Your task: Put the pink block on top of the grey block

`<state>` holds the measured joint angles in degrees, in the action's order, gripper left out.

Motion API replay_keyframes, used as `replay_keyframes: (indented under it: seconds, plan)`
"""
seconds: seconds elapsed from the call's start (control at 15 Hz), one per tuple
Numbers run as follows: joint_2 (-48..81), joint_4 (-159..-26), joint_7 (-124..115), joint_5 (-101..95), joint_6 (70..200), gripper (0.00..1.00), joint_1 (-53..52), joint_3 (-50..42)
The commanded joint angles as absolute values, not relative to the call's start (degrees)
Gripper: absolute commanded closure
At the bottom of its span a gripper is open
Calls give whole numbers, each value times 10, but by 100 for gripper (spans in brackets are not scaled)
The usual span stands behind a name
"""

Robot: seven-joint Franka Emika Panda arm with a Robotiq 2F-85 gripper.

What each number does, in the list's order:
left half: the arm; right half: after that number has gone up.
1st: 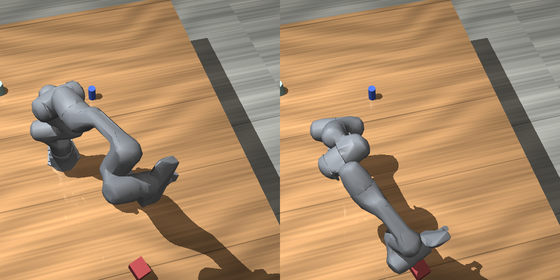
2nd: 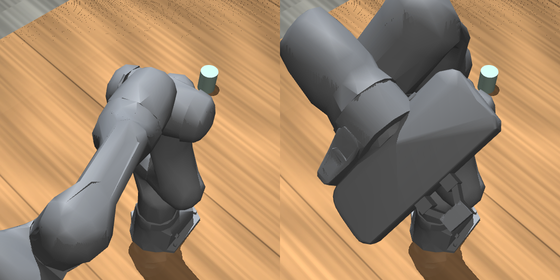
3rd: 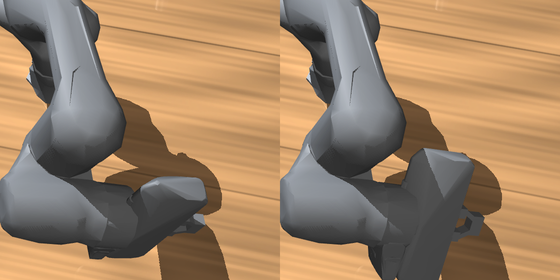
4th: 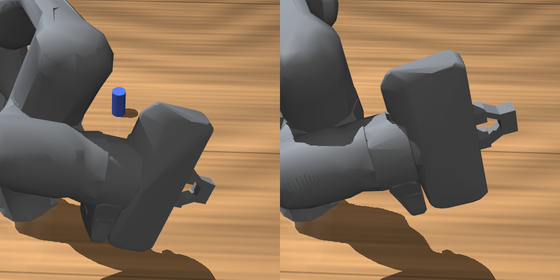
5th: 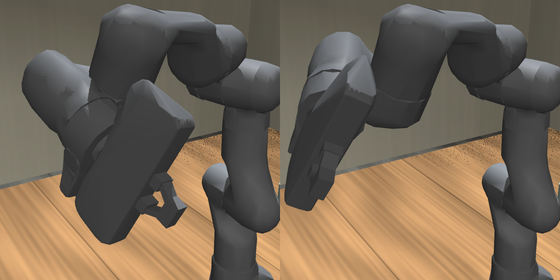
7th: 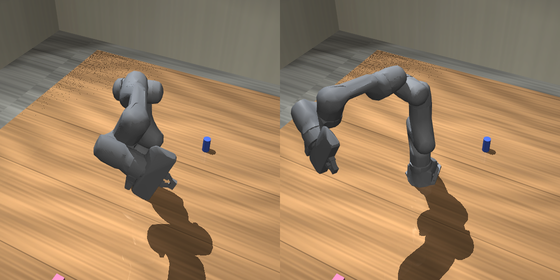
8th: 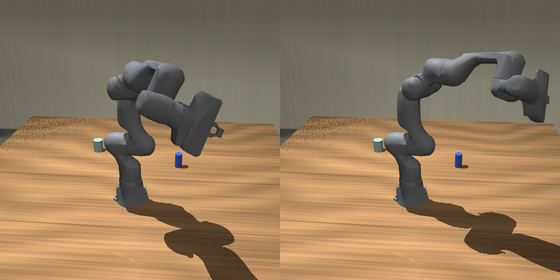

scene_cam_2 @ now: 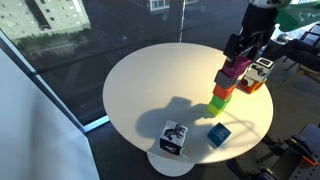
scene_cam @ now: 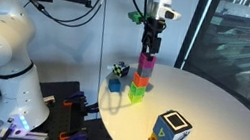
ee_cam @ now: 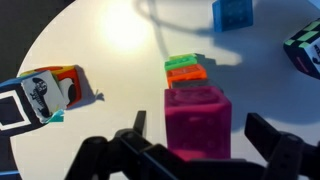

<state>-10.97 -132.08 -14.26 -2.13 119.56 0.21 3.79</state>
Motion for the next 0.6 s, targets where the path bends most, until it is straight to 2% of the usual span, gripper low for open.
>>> replay_keyframes:
  seconds: [0.0, 0.53]
  plan:
    - [-128, -1315, -131, -14, 1176, 0, -2, 33]
    - [-178, -1341, -83, -17, 1128, 0, -2, 28]
